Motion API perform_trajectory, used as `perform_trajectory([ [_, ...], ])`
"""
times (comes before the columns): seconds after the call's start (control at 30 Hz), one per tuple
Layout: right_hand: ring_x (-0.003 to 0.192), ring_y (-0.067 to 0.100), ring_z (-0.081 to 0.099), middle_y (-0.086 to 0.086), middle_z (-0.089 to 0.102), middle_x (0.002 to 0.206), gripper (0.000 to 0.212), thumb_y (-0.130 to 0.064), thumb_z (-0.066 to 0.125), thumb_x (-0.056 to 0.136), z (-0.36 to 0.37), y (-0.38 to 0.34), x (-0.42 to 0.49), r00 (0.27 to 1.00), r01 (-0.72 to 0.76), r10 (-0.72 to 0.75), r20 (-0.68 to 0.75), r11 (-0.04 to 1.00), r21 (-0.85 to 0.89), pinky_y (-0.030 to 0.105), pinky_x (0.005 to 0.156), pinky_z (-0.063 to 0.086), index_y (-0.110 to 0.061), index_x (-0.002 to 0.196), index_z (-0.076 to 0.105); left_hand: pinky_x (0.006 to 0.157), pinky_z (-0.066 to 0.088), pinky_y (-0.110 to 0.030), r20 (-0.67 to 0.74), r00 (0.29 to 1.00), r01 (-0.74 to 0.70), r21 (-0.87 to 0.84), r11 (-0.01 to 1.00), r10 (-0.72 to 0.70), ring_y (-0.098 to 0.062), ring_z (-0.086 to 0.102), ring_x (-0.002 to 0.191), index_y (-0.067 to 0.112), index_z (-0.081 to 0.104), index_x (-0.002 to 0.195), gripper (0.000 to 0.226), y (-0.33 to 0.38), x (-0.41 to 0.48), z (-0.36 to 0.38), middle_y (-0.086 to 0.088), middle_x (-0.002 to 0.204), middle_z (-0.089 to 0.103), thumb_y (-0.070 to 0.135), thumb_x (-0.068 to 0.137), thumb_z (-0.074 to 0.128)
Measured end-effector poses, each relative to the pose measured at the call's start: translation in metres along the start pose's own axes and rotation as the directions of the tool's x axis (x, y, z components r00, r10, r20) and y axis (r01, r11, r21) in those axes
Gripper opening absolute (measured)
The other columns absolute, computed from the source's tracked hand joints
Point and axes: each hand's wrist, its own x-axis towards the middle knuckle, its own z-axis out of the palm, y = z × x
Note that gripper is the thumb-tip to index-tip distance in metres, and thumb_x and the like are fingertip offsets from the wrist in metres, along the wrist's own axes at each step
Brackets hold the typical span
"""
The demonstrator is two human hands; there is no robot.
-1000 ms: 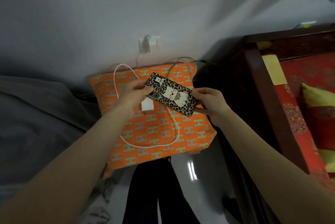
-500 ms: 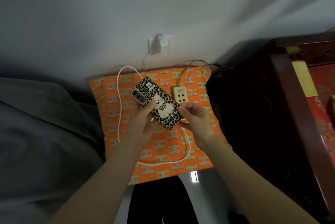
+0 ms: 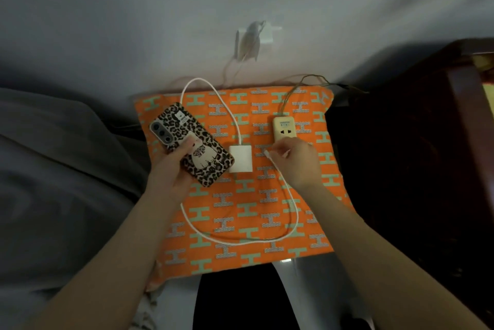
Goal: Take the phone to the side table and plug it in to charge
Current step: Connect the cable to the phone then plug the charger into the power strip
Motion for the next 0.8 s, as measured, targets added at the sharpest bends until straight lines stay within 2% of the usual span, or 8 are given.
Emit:
perform_trajectory([
  [0.1,0.099,0.025,0.056,0.006,0.065,0.1,0.02,-0.031,0.066,0.085,0.016,0.003,-0.001,0.992,0.123,-0.122,0.033,0.883,-0.453,0.037,0.073,0.047,-0.014,0.093,0.073,0.087,0.053,-0.049,-0.036,0.999,0.019,-0.027,0.999,-0.02,-0.023,0.066,0.101,0.034,0.069,0.083,0.035,-0.002,-0.002,0.002,0.0,0.103,0.072,0.0,0.083,0.062],
  [0.23,0.116,0.028,0.047,0.009,0.059,0.119,0.024,-0.032,0.06,0.09,0.023,0.003,-0.003,0.993,0.105,-0.054,0.103,0.803,-0.587,0.044,0.091,0.042,-0.013,0.1,0.071,0.079,0.055,-0.047,-0.047,0.997,0.048,-0.104,0.993,-0.053,-0.02,0.071,0.089,0.029,0.075,0.077,0.032,-0.005,-0.002,0.006,-0.001,0.09,0.077,0.002,0.086,0.06],
  [0.3,0.109,0.027,0.051,0.007,0.061,0.112,0.027,-0.034,0.056,0.093,0.017,0.0,-0.008,0.996,0.084,-0.055,0.073,0.874,-0.478,0.042,0.087,0.044,-0.011,0.095,0.069,0.085,0.053,-0.048,-0.053,0.994,0.087,-0.132,0.987,-0.094,-0.024,0.067,0.098,0.018,0.067,0.095,0.017,-0.004,-0.003,0.009,-0.008,0.105,0.071,0.005,0.087,0.059],
  [0.37,0.086,0.024,0.063,0.005,0.069,0.091,0.022,-0.03,0.057,0.092,0.005,-0.009,-0.015,0.996,0.006,-0.006,0.087,1.0,-0.009,0.038,0.072,0.052,-0.01,0.088,0.065,0.092,0.049,-0.05,-0.05,0.991,0.113,-0.159,0.981,-0.123,-0.027,0.062,0.104,0.014,0.059,0.102,0.014,-0.002,-0.004,0.012,-0.012,0.114,0.065,0.008,0.09,0.056],
  [0.47,0.054,0.01,0.062,0.0,0.07,0.066,0.005,-0.017,0.062,0.091,-0.018,-0.028,-0.035,0.979,-0.106,-0.006,0.205,0.84,0.532,0.028,0.053,0.053,-0.013,0.091,0.066,0.099,0.044,-0.053,-0.037,0.986,0.149,-0.247,0.957,-0.163,-0.033,0.058,0.111,0.008,0.055,0.115,0.023,0.003,-0.005,0.018,-0.018,0.122,0.06,0.009,0.092,0.053],
  [0.57,0.055,0.003,0.055,-0.011,0.064,0.059,0.01,-0.02,0.065,0.089,-0.029,-0.044,-0.053,0.971,-0.079,-0.075,0.227,0.796,0.6,0.017,0.053,0.046,-0.023,0.087,0.074,0.108,0.038,-0.052,-0.014,0.976,0.203,-0.317,0.926,-0.218,-0.036,0.051,0.125,0.008,0.042,0.138,0.047,0.005,-0.005,0.02,-0.021,0.138,0.052,0.013,0.092,0.054],
  [0.67,0.05,0.002,0.048,-0.016,0.058,0.052,0.009,-0.023,0.068,0.086,-0.026,-0.055,-0.061,0.979,-0.083,-0.052,0.196,0.778,0.623,0.017,0.049,0.04,-0.021,0.081,0.075,0.108,0.037,-0.051,-0.019,0.978,0.191,-0.302,0.934,-0.206,-0.035,0.049,0.128,0.007,0.039,0.14,0.047,0.001,-0.007,0.023,-0.021,0.14,0.05,0.015,0.095,0.049],
  [0.8,0.044,0.002,0.041,-0.018,0.051,0.045,0.016,-0.027,0.067,0.087,-0.017,-0.065,-0.061,0.991,-0.106,0.029,0.133,0.779,0.618,0.015,0.045,0.033,-0.016,0.076,0.073,0.087,0.048,-0.053,-0.008,0.979,0.193,-0.308,0.932,-0.205,-0.034,0.057,0.111,0.004,0.041,0.135,0.041,-0.004,-0.011,0.028,-0.022,0.121,0.058,0.015,0.097,0.045],
])
